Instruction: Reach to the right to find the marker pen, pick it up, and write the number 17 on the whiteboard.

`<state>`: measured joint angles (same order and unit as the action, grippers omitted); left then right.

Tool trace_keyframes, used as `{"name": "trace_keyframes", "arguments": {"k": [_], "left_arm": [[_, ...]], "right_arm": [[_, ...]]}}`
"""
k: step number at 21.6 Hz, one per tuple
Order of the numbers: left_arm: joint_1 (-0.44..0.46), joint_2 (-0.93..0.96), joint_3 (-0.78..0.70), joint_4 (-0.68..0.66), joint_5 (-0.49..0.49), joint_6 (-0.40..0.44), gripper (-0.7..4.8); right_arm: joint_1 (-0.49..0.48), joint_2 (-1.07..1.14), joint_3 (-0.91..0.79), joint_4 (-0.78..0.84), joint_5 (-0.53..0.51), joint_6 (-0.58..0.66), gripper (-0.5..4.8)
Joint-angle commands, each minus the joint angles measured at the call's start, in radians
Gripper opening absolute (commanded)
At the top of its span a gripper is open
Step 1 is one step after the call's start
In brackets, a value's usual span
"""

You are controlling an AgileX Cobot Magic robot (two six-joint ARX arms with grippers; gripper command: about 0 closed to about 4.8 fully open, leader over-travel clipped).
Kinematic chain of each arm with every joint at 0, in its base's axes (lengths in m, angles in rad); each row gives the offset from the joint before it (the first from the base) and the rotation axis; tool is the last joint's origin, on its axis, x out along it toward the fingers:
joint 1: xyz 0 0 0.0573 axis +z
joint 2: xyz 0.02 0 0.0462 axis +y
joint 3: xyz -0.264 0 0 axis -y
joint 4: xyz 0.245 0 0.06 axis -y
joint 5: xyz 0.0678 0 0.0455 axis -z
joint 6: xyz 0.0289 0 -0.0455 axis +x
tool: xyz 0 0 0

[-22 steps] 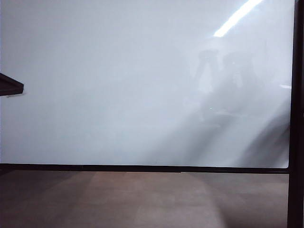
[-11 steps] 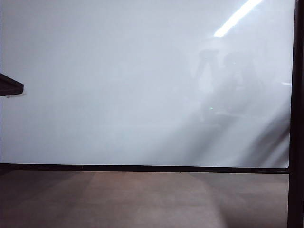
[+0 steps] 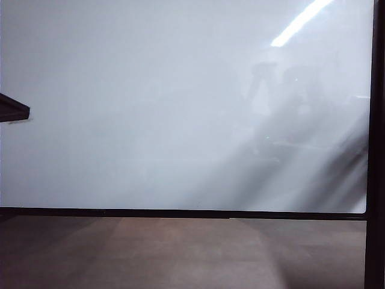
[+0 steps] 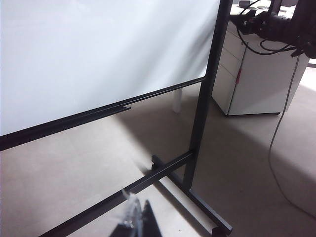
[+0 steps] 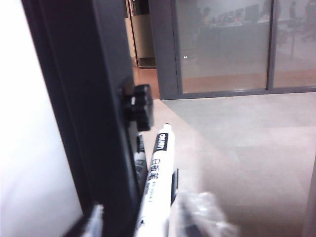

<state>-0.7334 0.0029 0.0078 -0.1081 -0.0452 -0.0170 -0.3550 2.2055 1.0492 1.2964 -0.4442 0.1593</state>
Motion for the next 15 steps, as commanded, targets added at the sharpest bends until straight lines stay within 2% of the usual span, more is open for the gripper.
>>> {"name": "trace_keyframes", "arguments": {"k": [1, 14, 15], "left_arm": [[0.0, 0.001, 0.0, 0.012, 0.004, 0.002, -0.05], [0.0, 0.001, 0.0, 0.012, 0.004, 0.002, -0.05], [0.0, 0.001, 0.0, 0.012, 0.004, 0.002, -0.05]], "right_arm": [[0.002, -0.004, 0.003, 0.006, 0.024, 0.002, 2.0], [0.011, -0.004, 0.027, -0.043, 0.024, -0.006, 1.97], [0.011, -0.004, 0.027, -0.044, 0.024, -0.006, 1.77]]}}
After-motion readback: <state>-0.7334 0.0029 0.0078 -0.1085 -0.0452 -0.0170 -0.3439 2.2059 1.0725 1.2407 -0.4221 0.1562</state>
